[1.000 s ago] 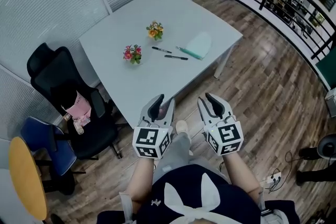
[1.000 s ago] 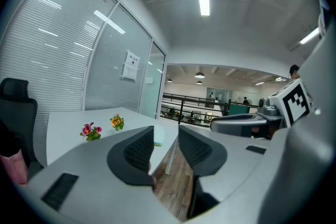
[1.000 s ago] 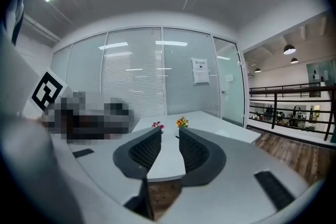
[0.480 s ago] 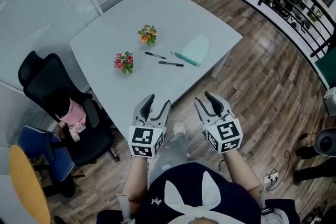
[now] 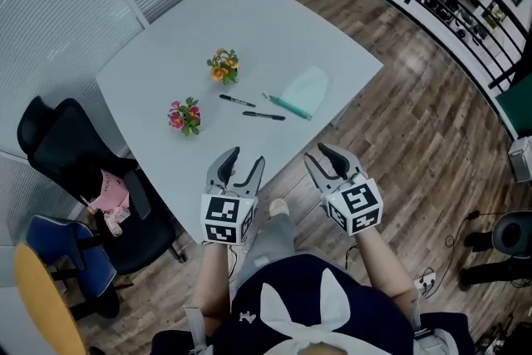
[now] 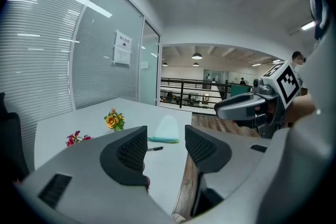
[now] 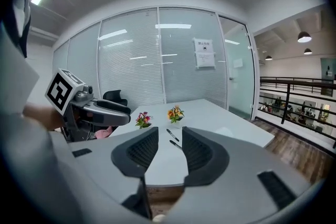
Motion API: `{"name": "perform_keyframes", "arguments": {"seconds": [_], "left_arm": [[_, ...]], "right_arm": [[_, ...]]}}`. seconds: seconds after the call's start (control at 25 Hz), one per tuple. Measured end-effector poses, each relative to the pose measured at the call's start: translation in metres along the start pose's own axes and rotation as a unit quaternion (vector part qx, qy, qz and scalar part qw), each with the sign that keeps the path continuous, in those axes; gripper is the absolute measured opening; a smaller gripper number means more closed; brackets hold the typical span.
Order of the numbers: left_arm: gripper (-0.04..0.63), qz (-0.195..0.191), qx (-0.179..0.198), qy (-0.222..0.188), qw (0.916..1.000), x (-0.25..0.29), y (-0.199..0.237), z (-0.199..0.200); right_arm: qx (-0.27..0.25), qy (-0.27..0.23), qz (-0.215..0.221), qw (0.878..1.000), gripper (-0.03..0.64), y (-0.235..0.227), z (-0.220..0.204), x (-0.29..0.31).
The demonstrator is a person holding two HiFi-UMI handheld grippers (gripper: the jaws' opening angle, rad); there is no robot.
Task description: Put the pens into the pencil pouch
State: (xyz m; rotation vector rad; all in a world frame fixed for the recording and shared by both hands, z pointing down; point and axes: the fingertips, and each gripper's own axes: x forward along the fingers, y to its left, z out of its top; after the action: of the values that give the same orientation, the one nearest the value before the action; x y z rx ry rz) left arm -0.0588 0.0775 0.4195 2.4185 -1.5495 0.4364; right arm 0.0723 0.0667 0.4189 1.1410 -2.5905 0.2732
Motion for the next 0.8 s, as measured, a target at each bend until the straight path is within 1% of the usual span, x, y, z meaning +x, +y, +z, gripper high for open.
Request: {"name": "perform_keyframes", "arguments": {"seconds": [0.2,0.36,0.8], "left_arm": [[0.216,0.0,-0.002,0.023,0.9997,0.025,0.019,-0.008],[0.216,-0.001,0.002,0.036,0.9993,0.039,0.033,-0.013],[0.216,-0.002,0.021,0.059,0.998,0.068,0.062,-0.02]], "right_arm": [[-0.008,0.025,0.021,0.999,0.149,-0.011,-0.006,0.027],[-0.015,0.035,0.033,0.999,0.149,-0.021,-0.008,0.048],[-0.029,0.058,0.03,0.997,0.149,-0.044,-0.009,0.089]]}}
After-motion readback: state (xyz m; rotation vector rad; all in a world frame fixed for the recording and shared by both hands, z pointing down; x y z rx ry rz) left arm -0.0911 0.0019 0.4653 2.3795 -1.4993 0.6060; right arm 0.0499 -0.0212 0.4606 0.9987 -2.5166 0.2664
